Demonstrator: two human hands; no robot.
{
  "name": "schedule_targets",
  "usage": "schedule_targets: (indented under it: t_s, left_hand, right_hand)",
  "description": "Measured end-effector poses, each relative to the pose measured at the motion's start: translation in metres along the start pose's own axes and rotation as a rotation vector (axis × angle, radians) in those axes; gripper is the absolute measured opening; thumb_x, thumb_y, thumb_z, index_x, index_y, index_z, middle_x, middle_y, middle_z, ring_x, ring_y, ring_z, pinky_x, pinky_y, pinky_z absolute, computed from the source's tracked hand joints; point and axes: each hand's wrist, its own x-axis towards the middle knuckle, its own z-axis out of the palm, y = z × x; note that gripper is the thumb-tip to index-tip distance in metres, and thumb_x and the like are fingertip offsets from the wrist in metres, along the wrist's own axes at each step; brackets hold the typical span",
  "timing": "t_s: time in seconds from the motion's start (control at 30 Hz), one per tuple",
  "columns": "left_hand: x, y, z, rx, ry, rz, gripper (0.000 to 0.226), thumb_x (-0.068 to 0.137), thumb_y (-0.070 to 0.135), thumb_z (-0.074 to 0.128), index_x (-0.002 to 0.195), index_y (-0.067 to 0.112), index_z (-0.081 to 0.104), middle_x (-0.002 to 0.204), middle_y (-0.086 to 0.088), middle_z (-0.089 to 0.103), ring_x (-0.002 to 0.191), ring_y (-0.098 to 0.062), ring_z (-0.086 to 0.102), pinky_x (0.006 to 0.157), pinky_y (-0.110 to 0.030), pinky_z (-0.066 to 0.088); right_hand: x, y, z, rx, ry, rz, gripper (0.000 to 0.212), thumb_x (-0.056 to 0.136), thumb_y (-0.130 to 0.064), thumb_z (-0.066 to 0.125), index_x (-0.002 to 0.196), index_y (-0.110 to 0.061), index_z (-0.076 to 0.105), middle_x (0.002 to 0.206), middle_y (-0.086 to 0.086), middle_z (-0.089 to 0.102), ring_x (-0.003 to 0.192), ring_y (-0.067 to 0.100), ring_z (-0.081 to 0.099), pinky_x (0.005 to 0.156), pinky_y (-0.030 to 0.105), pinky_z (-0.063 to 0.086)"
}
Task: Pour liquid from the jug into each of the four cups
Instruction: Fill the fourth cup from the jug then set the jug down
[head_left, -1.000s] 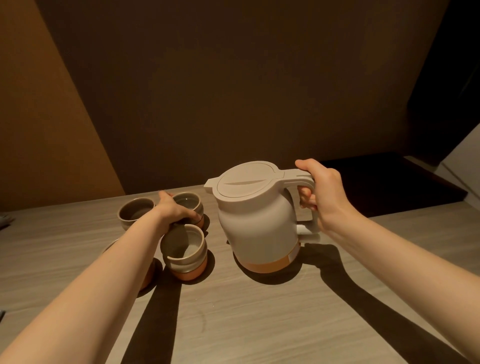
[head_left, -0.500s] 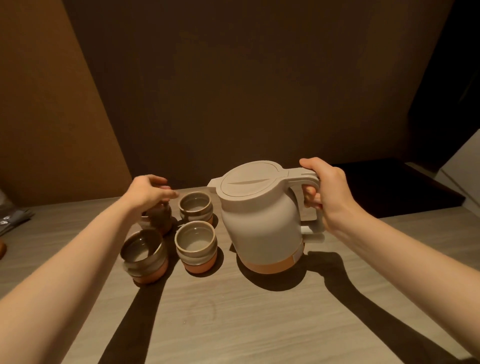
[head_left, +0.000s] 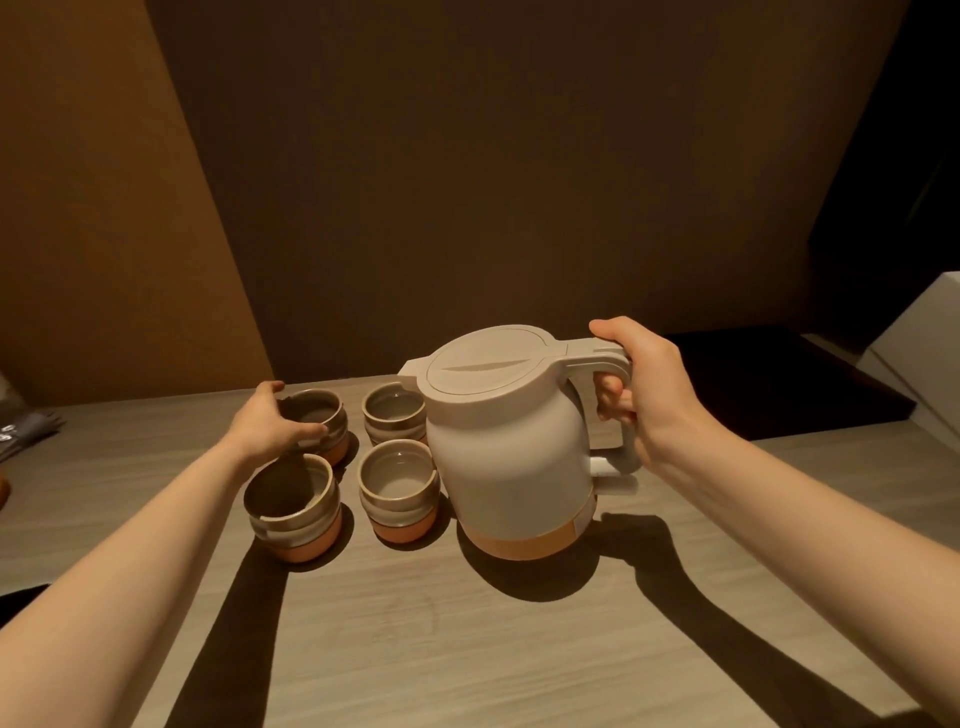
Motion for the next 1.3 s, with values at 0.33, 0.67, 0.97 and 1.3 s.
schedule_targets:
  t_s: [0.33,0.67,0.97,1.3]
  left_hand:
    - [0.012,-0.005,0.005,0.075,-0.028,-0.062,0.088,0.061,0.025,0.089,0.131,0.007,0.039,0.125,-0.017,0.053,0.103,-0.029,0.053,0.083,-0.041,0.049]
    - [0.008,0.01,0.0,-0.064,0.129,-0.008,0.089,0.062,0.02,0.088,0.132,0.006,0.034,0.13,-0.018,0.048,0.12,-0.036,0.049,0.093,-0.046,0.047]
    - [-0.015,0.042,-0.033,-0.139,0.186,0.174,0.091,0.062,0.022,0.089,0.133,0.011,0.034,0.131,-0.013,0.048,0.119,-0.031,0.048,0.088,-0.04,0.047]
    - [-0.082,0.072,-0.05,-0.255,0.174,0.31,0.084,0.062,0.024,0.089,0.129,0.015,0.038,0.117,-0.001,0.048,0.107,-0.018,0.049,0.079,-0.031,0.047]
  right_hand:
    - [0.001,0.007,0.001,-0.039,-0.007,0.018,0.055,0.091,-0.034,0.056,0.038,-0.021,0.05,0.041,-0.001,0.04,0.041,0.013,0.032,0.046,0.026,0.028]
    - [-0.005,0.006,0.001,-0.06,0.008,0.012,0.051,0.092,-0.032,0.056,0.043,-0.018,0.054,0.041,-0.001,0.041,0.042,0.012,0.034,0.047,0.025,0.027]
    - [-0.019,-0.013,0.005,-0.026,0.011,-0.013,0.053,0.09,-0.033,0.056,0.039,-0.02,0.049,0.041,-0.001,0.038,0.039,0.012,0.03,0.045,0.025,0.026]
    - [-0.053,-0.042,0.014,-0.007,-0.003,-0.046,0.05,0.089,-0.034,0.057,0.042,-0.02,0.048,0.043,-0.001,0.037,0.037,0.009,0.028,0.048,0.027,0.025]
